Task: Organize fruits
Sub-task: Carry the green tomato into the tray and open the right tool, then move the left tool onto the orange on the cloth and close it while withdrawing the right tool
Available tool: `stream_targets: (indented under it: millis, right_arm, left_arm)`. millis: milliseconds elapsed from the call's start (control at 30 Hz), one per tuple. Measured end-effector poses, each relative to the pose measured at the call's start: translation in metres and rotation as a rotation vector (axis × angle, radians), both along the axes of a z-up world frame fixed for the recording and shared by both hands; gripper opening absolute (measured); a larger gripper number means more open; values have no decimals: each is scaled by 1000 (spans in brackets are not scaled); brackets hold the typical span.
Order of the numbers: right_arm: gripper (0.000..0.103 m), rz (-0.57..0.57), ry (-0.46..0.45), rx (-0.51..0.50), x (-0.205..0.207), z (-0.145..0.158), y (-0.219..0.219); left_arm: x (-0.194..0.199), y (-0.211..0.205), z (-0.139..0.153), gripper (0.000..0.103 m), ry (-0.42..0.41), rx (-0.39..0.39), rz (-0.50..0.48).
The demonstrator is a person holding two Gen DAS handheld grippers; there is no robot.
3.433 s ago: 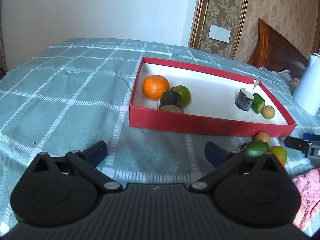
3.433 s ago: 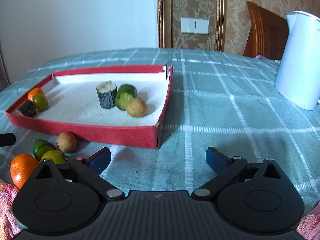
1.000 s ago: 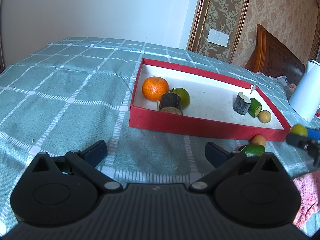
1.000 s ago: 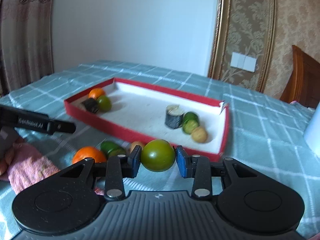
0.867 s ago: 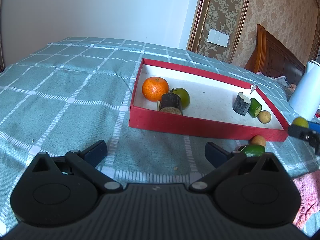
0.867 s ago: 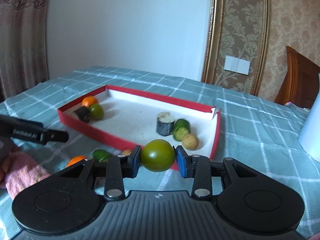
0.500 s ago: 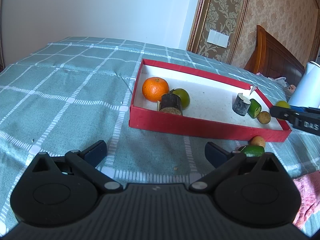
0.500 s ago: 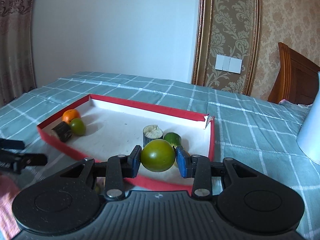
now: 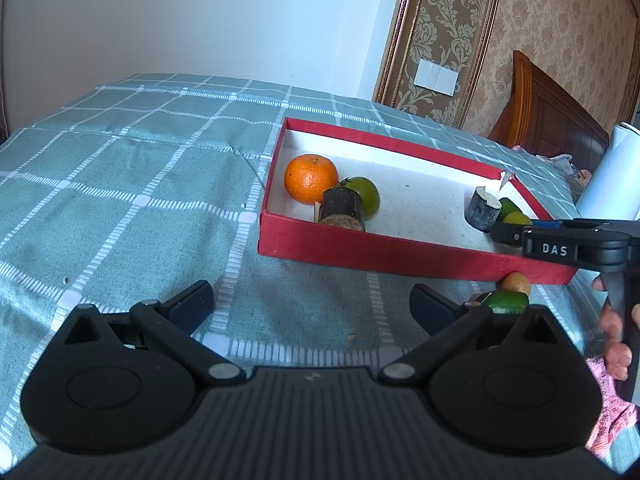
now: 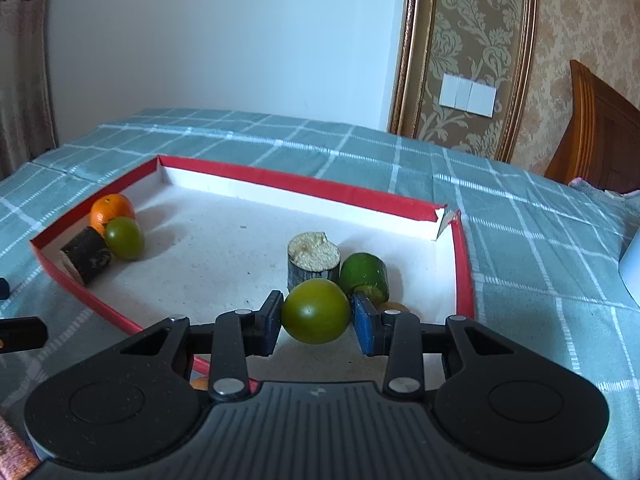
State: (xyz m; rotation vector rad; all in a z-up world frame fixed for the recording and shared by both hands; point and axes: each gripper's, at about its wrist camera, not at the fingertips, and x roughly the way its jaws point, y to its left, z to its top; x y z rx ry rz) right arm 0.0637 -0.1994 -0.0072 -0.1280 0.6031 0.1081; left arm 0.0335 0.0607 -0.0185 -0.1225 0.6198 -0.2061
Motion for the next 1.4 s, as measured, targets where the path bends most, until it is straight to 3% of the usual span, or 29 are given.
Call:
stream_targets:
  millis: [500, 533, 633, 667, 1000, 1300, 1400]
  right_arm:
    - [38, -2, 21, 36, 7, -4, -5]
    - [39, -1, 20, 42, 7, -4, -6]
    - [65, 19, 19, 49, 2, -2, -7]
    - [69, 20, -1, 37, -2, -1, -6]
    - [84, -29, -165, -28, -55, 14, -13]
    - [88, -99, -120, 72, -74, 7, -44]
    - [89, -130, -79, 77, -71, 2, -48]
  left_arm:
    - [0, 0, 0, 103, 0, 1, 0]
    - [0, 0, 0, 103, 0, 1, 0]
    - [0, 0, 1, 103, 0, 0, 0]
    - [0, 0, 0, 103, 0, 1, 0]
    - [-2, 5, 1, 103, -7, -43, -2]
    - [-27, 0, 5, 103, -16, -99, -54]
    - [-38, -11, 11, 103, -48, -70, -75]
